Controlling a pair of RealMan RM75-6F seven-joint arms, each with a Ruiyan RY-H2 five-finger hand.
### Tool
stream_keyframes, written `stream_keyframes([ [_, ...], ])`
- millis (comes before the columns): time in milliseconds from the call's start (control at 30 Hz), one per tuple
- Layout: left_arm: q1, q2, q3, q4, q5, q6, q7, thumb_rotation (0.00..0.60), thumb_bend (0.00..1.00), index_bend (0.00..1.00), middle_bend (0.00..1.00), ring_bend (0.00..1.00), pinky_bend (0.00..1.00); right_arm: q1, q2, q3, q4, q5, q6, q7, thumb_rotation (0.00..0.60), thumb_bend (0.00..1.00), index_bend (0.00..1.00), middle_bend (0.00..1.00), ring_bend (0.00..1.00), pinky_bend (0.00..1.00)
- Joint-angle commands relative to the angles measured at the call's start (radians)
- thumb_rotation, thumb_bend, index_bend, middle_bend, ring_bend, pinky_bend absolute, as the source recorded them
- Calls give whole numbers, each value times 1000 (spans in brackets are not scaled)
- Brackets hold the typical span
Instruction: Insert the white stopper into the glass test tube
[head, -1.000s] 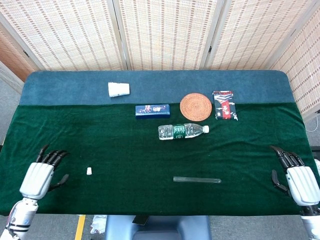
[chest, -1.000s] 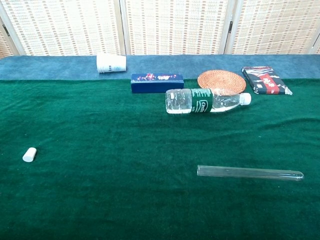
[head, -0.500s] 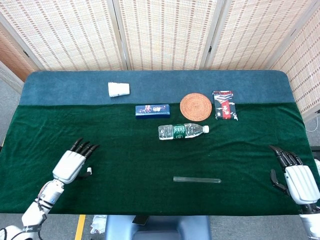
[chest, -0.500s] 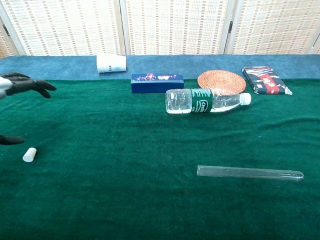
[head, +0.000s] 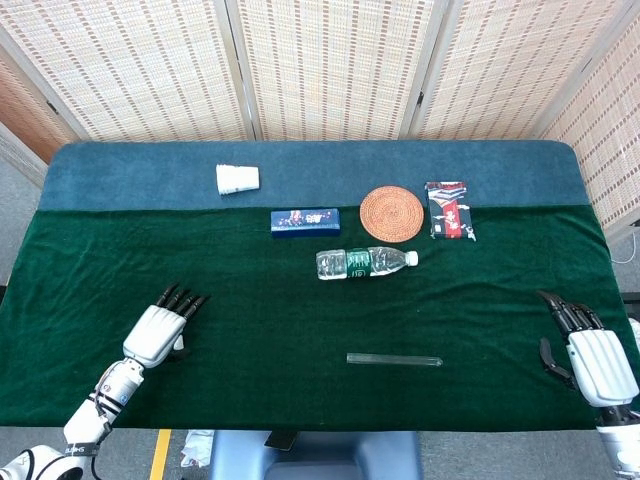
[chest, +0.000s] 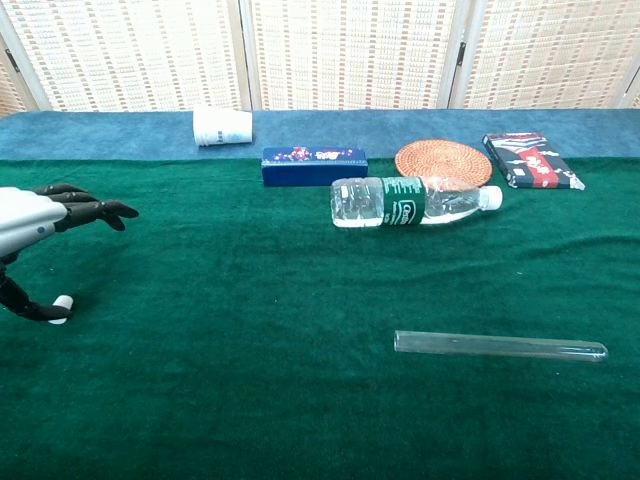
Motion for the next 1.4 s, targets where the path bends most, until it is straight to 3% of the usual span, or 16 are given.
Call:
stream_keyframes([
  [33,-4,-8,2,16,-13,-7,-4,600,222,95,201,115,0,0,0,-1,-1,-1,1,0,600,659,94,192,215,173],
  [600,-18,-24,17,69,-42,-18,-24,600,221,98,201,115,0,-8,-1,-1,-8,3,10,-10,600,659,94,192,215,173],
  [1400,-60,1,-32,99,-135,-54,-36,600,218,106,201,105,0,-14,-6,-1,-15,8,13,-19,600,659,94,192,214,173],
])
